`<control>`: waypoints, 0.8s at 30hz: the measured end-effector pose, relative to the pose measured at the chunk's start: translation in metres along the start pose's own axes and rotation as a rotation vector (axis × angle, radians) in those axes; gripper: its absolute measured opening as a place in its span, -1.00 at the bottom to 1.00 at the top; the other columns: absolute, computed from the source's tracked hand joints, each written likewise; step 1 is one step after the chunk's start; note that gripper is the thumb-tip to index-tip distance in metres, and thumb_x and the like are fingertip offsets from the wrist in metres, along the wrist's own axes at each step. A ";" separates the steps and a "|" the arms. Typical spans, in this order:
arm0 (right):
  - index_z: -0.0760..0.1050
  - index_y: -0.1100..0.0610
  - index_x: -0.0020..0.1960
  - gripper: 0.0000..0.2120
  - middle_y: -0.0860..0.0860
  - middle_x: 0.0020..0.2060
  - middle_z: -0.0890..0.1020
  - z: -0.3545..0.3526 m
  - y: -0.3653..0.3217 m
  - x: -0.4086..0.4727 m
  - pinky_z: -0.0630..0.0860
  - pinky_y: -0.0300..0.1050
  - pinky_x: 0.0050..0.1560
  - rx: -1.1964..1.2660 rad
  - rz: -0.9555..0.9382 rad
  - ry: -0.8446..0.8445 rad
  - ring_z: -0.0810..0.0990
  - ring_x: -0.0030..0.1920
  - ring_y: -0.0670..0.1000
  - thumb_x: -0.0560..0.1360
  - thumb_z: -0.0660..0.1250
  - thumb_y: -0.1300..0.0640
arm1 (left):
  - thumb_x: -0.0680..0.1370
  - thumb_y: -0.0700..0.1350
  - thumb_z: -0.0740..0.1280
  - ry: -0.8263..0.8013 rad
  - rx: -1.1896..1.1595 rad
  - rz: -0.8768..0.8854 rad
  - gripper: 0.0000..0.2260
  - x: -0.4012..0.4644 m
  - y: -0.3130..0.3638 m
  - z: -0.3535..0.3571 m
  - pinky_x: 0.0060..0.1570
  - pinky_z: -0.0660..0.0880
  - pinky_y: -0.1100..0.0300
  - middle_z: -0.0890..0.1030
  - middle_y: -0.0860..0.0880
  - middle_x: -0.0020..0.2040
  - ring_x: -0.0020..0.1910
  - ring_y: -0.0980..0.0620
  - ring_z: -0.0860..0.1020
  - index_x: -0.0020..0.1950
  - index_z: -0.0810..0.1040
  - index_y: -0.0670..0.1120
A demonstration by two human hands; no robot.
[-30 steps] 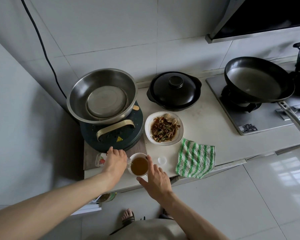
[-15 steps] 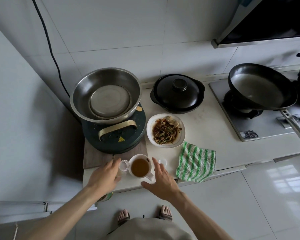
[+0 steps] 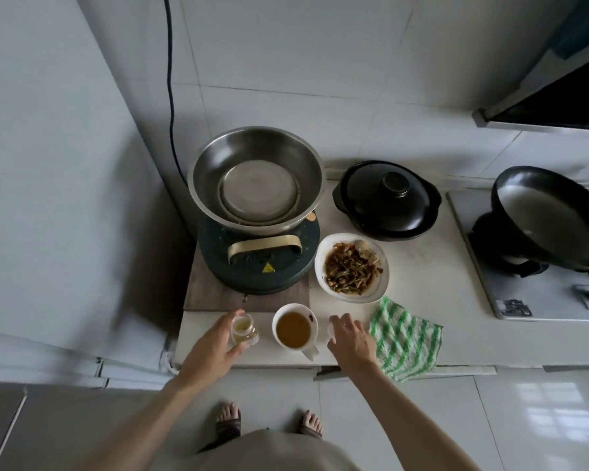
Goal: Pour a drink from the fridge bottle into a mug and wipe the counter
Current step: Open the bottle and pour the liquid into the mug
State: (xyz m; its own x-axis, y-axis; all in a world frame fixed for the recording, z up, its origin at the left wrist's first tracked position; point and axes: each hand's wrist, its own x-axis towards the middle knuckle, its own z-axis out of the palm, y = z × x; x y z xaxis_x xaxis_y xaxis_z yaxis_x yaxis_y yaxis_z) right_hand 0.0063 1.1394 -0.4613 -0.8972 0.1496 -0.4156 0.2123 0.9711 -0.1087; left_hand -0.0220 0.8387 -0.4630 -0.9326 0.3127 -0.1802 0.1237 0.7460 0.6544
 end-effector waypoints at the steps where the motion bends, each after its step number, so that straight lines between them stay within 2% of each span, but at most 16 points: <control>1: 0.37 0.03 0.36 -0.65 0.05 0.29 0.44 0.001 0.001 0.002 0.57 0.04 0.11 -0.007 -0.003 -0.005 0.47 0.25 0.11 0.59 0.27 0.04 | 0.47 -0.02 0.51 0.019 0.004 0.002 -0.38 -0.001 -0.001 0.002 0.13 0.43 0.33 0.58 0.01 0.31 0.21 0.11 0.57 0.47 0.35 0.01; 5: 0.40 -0.05 0.36 -0.59 0.03 0.25 0.51 -0.010 0.007 0.003 0.55 -0.02 0.07 0.055 0.062 0.008 0.53 0.21 0.08 0.55 0.26 -0.13 | 0.48 -0.02 0.50 0.066 0.011 0.017 -0.38 -0.003 -0.004 0.006 0.10 0.45 0.32 0.59 -0.03 0.30 0.18 0.04 0.62 0.48 0.34 -0.02; 7: 0.47 -0.09 0.32 -0.59 0.03 0.20 0.57 -0.026 0.006 0.000 0.54 -0.04 0.01 0.127 0.098 0.079 0.60 0.12 0.09 0.53 0.24 -0.20 | 0.51 0.00 0.47 0.086 0.010 0.037 -0.41 -0.005 -0.006 0.006 0.09 0.46 0.33 0.59 -0.03 0.30 0.16 0.04 0.63 0.48 0.34 -0.04; 10: 0.52 -0.11 0.16 -0.70 -0.02 0.07 0.64 -0.053 -0.010 -0.010 0.61 -0.05 -0.12 0.271 -0.009 0.232 0.63 -0.09 0.01 0.53 0.25 -0.23 | 0.51 0.01 0.47 0.104 0.023 0.071 -0.43 -0.006 -0.005 0.007 0.03 0.49 0.32 0.60 -0.04 0.29 0.13 0.03 0.65 0.47 0.36 -0.05; 12: 0.49 -0.14 0.13 -0.72 -0.09 -0.03 0.64 -0.069 -0.041 -0.019 0.63 -0.05 -0.15 0.393 -0.152 0.240 0.62 -0.16 -0.08 0.49 0.28 -0.24 | 0.49 -0.01 0.49 0.117 0.024 0.094 -0.42 -0.006 -0.005 0.007 -0.01 0.54 0.27 0.61 -0.06 0.27 0.09 0.01 0.67 0.45 0.39 -0.09; 15: 0.47 -0.11 0.08 -0.66 -0.11 -0.02 0.64 -0.077 -0.098 -0.030 0.63 -0.11 -0.15 0.450 -0.362 0.199 0.63 -0.14 -0.10 0.41 0.33 -0.27 | 0.47 -0.04 0.52 0.119 0.025 0.106 -0.41 -0.006 -0.006 0.009 -0.01 0.57 0.25 0.62 -0.07 0.26 0.05 0.01 0.68 0.44 0.41 -0.11; 18: 0.47 -0.05 0.00 -0.71 -0.10 0.07 0.62 -0.069 -0.139 -0.030 0.58 -0.17 -0.05 0.288 -0.515 0.203 0.58 0.03 -0.08 0.46 0.38 -0.23 | 0.49 -0.03 0.50 0.112 0.013 0.048 -0.39 -0.004 -0.005 0.008 0.05 0.55 0.28 0.59 0.00 0.29 0.07 0.07 0.67 0.49 0.35 -0.04; 21: 0.48 -0.03 0.01 -0.77 -0.10 0.12 0.63 -0.061 -0.148 -0.021 0.58 -0.08 0.14 0.184 -0.528 0.183 0.54 0.19 -0.07 0.53 0.37 -0.17 | 0.50 0.03 0.48 0.084 0.030 0.043 -0.40 -0.003 -0.004 0.007 0.09 0.48 0.39 0.59 0.06 0.28 0.09 0.12 0.66 0.48 0.33 0.01; 24: 0.48 -0.06 0.20 -0.71 -0.06 0.20 0.63 -0.061 -0.148 -0.017 0.62 -0.03 0.14 0.159 -0.512 0.141 0.61 0.18 -0.01 0.55 0.38 -0.14 | 0.49 0.07 0.47 0.076 0.039 0.060 -0.41 -0.002 -0.008 0.004 0.06 0.46 0.43 0.59 0.07 0.26 0.08 0.13 0.66 0.46 0.34 0.03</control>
State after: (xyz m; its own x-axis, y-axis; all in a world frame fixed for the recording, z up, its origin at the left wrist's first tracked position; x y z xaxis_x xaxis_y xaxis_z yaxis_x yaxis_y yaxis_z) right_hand -0.0334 1.0042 -0.3830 -0.9418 -0.3006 -0.1502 -0.2190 0.8880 -0.4043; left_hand -0.0200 0.8351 -0.4710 -0.9460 0.3131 -0.0843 0.1919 0.7501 0.6329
